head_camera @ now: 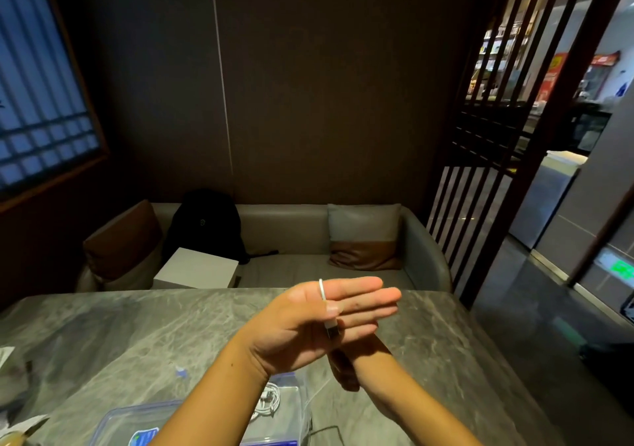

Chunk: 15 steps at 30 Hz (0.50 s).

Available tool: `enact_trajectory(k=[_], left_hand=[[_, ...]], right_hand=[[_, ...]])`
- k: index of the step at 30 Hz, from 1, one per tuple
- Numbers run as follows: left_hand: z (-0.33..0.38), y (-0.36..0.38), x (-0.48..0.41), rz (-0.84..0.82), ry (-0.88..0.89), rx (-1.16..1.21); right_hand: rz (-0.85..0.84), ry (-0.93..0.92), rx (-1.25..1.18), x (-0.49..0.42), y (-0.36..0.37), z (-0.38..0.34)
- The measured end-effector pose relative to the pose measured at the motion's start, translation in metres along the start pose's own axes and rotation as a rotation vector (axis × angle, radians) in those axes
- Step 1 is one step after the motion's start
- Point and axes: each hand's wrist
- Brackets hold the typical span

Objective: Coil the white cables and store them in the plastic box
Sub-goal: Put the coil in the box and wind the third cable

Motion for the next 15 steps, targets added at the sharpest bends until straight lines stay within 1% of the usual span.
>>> enact_trajectory(k=[1, 4, 7, 12, 15], left_hand=[[0.001, -0.002, 0.000, 0.020, 0.001, -0.018], [-0.001, -0.007, 0.001, 0.079, -0.009, -0.054], [-0.005, -0.012, 0.003, 0.145, -0.028, -0.079], [-0.014, -0.016, 0.010, 0.155, -0.112, -0.064], [-0.015, -0.016, 0.014, 0.158, -0.149, -0.061]], right_hand=[[0.012, 0.021, -0.037, 0.003, 0.002, 0.002], [-0.004, 0.012, -0.026, 0.015, 0.001, -0.001], [-0.046, -0.039, -0.002, 0.024, -0.007, 0.000], [-0.182, -0.104, 0.304, 0.043, -0.021, -0.011], [-0.295, -0.113, 0.384, 0.053, -0.034, -0.025]])
Point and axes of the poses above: each hand's wrist, its own x-axis away from the middle knuckle, its own y-axis out of the palm, z = x × y, and after that the axes turned 3 degrees about -z, right-handed
